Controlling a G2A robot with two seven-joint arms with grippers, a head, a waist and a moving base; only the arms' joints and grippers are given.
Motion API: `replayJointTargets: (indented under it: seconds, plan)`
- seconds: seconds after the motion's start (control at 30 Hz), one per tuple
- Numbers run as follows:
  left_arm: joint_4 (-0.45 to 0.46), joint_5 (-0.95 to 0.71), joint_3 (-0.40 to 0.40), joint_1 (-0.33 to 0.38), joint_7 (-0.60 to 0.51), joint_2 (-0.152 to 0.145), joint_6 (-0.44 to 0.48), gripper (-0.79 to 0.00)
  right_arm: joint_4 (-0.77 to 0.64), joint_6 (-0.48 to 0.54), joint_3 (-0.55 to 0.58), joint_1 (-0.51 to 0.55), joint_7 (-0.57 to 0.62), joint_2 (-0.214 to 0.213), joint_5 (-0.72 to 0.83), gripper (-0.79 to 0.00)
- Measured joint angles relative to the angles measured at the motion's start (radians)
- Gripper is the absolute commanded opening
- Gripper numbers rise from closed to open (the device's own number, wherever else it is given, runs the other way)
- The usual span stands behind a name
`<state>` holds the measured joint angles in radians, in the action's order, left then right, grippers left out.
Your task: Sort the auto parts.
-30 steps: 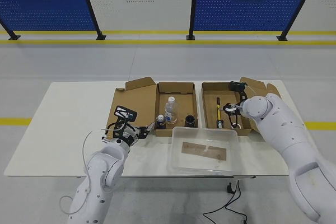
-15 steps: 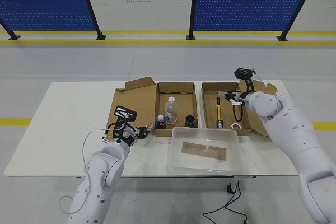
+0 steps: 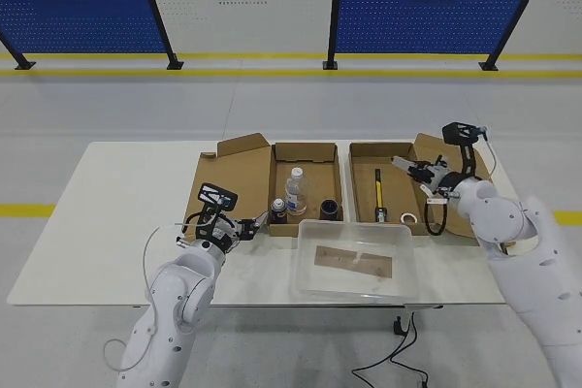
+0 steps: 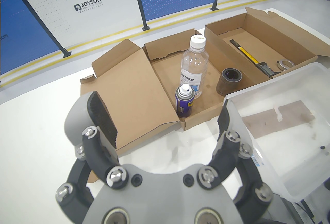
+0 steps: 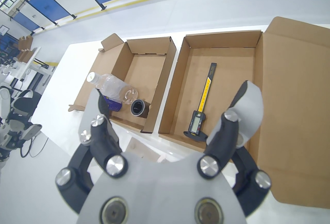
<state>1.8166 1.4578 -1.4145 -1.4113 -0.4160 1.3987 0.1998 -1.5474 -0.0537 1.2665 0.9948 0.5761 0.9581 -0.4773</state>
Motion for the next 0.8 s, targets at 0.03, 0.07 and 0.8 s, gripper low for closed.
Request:
replayJointTargets:
  seconds: [0.03, 0.07, 0.8]
  plan:
    - [0.0, 0.0, 0.0, 0.0, 0.0, 0.0, 0.0, 0.0, -0.035, -0.01, 0.025, 0.033, -0.004, -0.005, -0.007, 0.0]
    - [0.0, 0.0, 0.0, 0.0, 0.0, 0.0, 0.0, 0.0, -0.069, -0.021, 0.048, 0.065, -0.008, -0.009, -0.013, 0.0]
    - [0.0, 0.0, 0.0, 0.0, 0.0, 0.0, 0.0, 0.0, -0.528, -0.084, 0.324, 0.806, -0.266, -0.02, -0.096, 0.0]
